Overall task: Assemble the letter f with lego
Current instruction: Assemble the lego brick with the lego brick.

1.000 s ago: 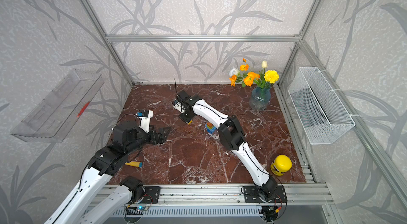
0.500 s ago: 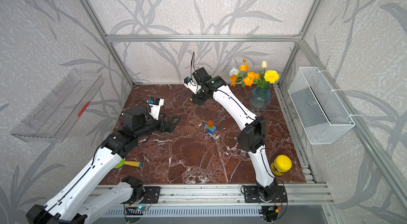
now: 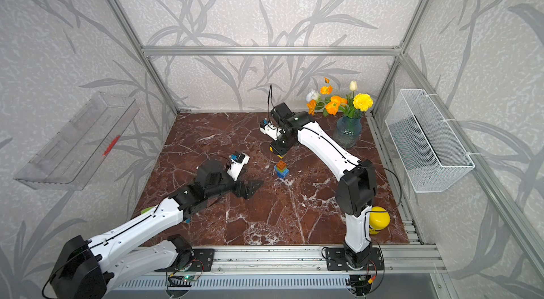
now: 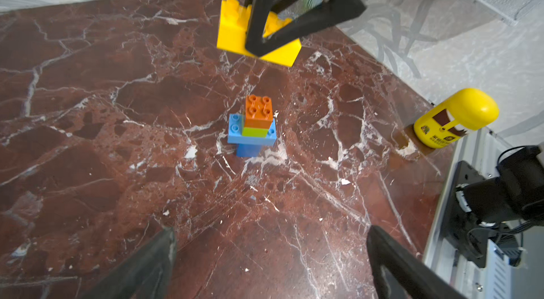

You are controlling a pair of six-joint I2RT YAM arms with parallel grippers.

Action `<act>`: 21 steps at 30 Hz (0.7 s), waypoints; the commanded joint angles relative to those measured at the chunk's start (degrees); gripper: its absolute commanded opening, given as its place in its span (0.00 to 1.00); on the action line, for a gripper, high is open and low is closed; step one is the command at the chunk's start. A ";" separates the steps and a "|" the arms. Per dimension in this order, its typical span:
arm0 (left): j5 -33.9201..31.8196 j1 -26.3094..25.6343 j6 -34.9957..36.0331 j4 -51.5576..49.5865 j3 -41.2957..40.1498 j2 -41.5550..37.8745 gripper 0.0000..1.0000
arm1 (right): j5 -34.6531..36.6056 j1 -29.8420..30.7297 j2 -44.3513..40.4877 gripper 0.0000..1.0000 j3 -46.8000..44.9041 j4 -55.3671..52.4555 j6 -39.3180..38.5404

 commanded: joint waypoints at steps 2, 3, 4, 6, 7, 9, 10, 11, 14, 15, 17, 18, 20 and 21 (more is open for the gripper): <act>-7.21 -3.51 3.20 7.82 -3.01 -0.36 1.00 | -3.06 -1.14 -2.51 0.23 -2.74 3.32 -3.40; -8.48 -4.32 3.40 8.09 -3.50 0.19 0.99 | -3.21 -1.23 -2.34 0.23 -2.99 3.20 -4.00; -8.94 -4.81 3.36 8.02 -3.70 0.60 1.00 | -3.11 -1.24 -2.09 0.23 -3.18 3.11 -4.42; -10.55 -5.77 3.05 8.85 -4.35 1.36 1.00 | -3.64 -1.26 -1.66 0.22 -3.64 2.84 -5.72; -11.09 -6.13 3.02 9.42 -4.62 1.56 0.99 | -3.55 -1.24 -1.49 0.22 -3.87 2.79 -6.01; -12.66 -6.73 3.03 10.26 -5.18 2.01 0.99 | -3.47 -1.27 -0.88 0.22 -4.07 2.79 -6.69; -12.98 -6.83 3.06 10.67 -5.41 2.16 1.00 | -3.53 -1.28 -0.51 0.22 -3.99 2.72 -7.24; -13.36 -6.94 2.93 11.12 -5.55 2.38 0.99 | -3.55 -1.24 -0.07 0.22 -3.91 2.47 -7.88; -13.93 -7.28 2.74 11.70 -5.86 2.78 1.00 | -3.02 -1.28 0.81 0.21 -3.80 2.36 -8.71; -14.24 -7.39 2.77 11.88 -5.90 2.85 1.00 | -2.86 -1.24 0.99 0.22 -3.80 2.32 -8.81; -14.94 -7.74 2.78 12.27 -6.12 2.66 1.00 | -2.85 -1.26 1.41 0.21 -3.71 2.00 -9.33; -15.37 -7.99 2.79 12.60 -6.36 2.33 1.00 | -2.73 -1.23 1.53 0.21 -3.70 1.99 -9.47; -15.95 -8.36 2.97 13.84 -7.14 1.54 0.99 | -2.58 -1.29 1.87 0.21 -3.69 1.82 -9.77; -16.29 -8.45 3.02 14.31 -7.58 1.10 0.99 | -2.50 -1.30 1.96 0.21 -3.71 1.96 -9.82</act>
